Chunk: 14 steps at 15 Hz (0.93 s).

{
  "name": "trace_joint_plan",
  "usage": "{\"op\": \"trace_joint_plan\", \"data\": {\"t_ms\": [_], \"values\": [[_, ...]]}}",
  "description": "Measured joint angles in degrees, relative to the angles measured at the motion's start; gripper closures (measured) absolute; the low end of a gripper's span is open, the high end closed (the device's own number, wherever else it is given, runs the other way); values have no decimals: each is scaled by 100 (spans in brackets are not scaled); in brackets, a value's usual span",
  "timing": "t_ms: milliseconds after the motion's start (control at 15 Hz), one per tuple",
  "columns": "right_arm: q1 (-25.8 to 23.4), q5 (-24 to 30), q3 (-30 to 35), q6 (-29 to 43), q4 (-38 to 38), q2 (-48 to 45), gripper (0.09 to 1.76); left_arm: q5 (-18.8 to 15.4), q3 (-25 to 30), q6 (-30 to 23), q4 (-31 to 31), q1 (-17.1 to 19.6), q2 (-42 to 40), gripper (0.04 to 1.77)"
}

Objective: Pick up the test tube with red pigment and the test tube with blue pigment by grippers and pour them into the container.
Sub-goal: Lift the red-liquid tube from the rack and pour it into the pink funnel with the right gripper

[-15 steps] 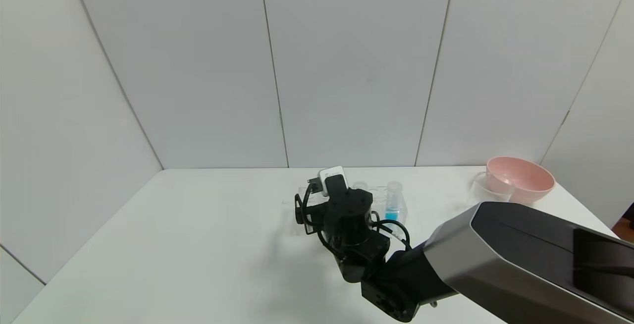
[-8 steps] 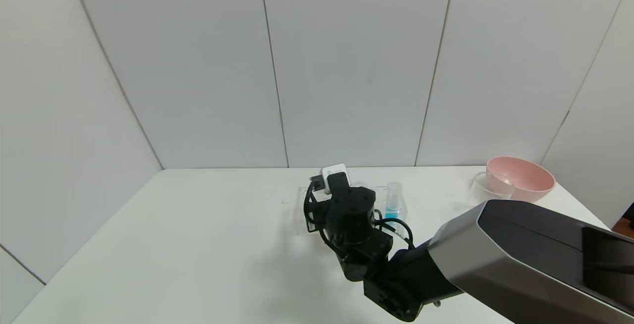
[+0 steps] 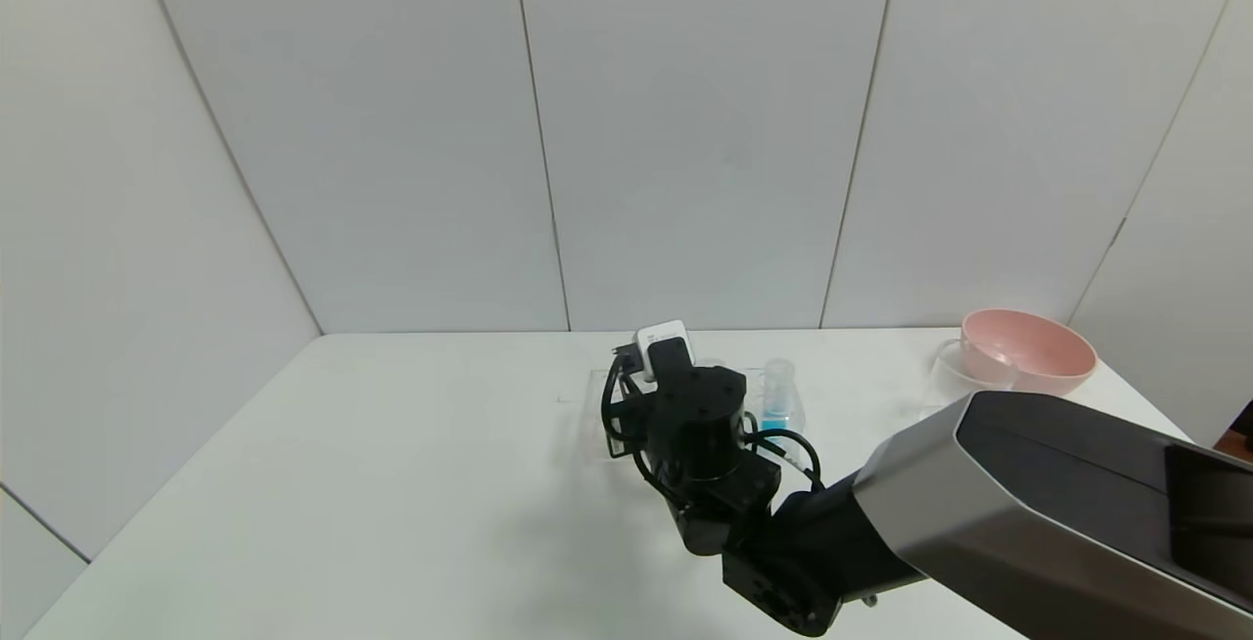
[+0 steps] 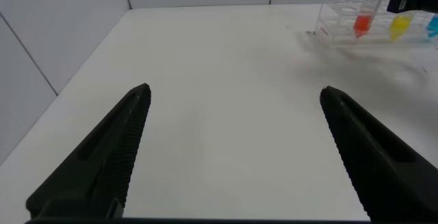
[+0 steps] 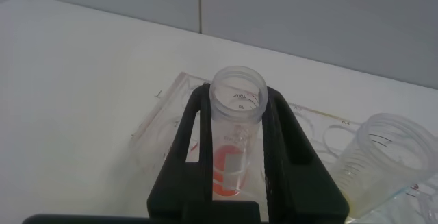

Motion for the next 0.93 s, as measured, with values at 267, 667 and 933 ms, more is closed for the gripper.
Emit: {"op": "trace_joint_plan", "data": {"t_ms": [267,667,933], "values": [[-6,11,35,-146,0,-286,136,0,0,0,0,0,0,5],[88,51,35,-557,41,-1087,136,0,0,0,2,0,0,5],[96,62,196,-575,40,-1331,136,0,0,0,2,0,0,5]]}}
